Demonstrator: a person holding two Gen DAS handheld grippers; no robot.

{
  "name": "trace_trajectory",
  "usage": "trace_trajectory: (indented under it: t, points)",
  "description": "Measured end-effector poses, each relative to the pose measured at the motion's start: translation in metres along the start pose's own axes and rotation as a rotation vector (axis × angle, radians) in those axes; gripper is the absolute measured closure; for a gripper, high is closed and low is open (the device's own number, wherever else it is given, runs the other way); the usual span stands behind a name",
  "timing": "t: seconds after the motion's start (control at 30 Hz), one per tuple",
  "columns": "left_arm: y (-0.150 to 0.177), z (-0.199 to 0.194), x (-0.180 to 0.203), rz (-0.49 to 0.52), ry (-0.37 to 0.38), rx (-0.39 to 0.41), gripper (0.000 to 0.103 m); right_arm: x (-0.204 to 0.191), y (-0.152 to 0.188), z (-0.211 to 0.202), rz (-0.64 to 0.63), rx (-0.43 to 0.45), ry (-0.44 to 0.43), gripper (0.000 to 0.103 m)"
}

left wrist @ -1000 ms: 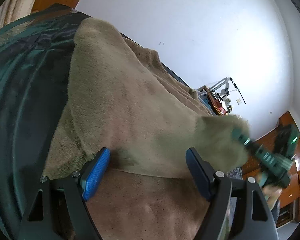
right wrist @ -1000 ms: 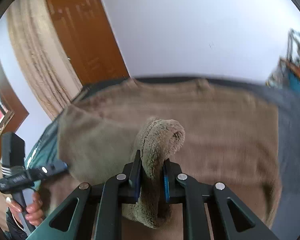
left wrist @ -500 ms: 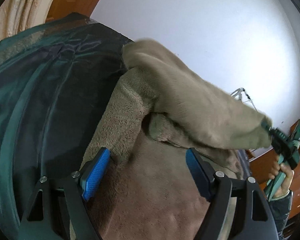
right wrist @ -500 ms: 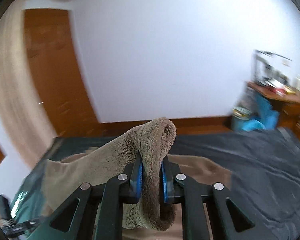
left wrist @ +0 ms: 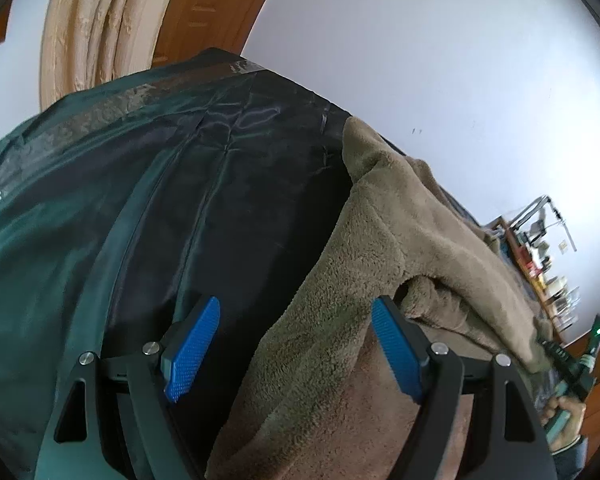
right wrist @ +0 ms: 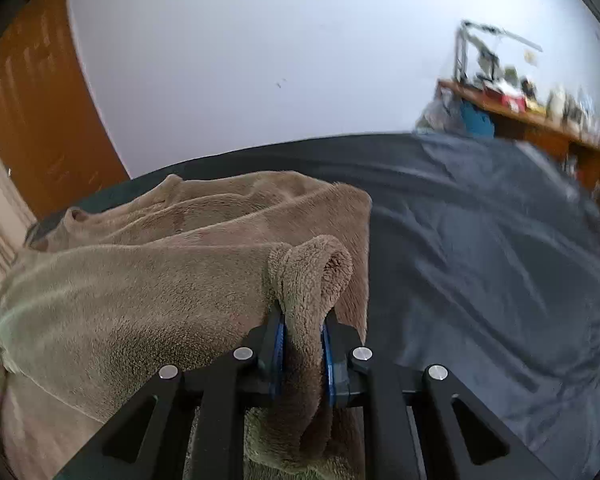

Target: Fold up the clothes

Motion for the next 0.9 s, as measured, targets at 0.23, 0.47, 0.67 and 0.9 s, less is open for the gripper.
trace_trajectory:
  t: [0.23,0.47,0.67,0.9]
  points:
    - [0.001,-0.007,0.011,0.038,0.015,-0.032,0.021,0.016,-0.010,-0.017,0.076,0.065,-0.030,0.042]
    - [-0.008,-0.022,0.043,0.283,-0.137,0.002,0.021,0.042,0.000,-0.046,0.241,0.176,-0.086,0.029]
    - [-0.002,-0.006,0.085,0.505,-0.085,-0.071,0.021,0.040,0.019,-0.033,0.293,0.120,-0.140,0.029]
    - [-0.021,0.028,0.084,0.638,-0.321,-0.039,0.021,0.018,0.025,-0.035,0.217,0.139,-0.177,0.029]
Point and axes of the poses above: each gripper's, at about its wrist camera, not at the fingertips, and z roughly the way its jaws point, x to its right, y to its underside, the point moved 5 cm from there along z, roughly the way its jaws point
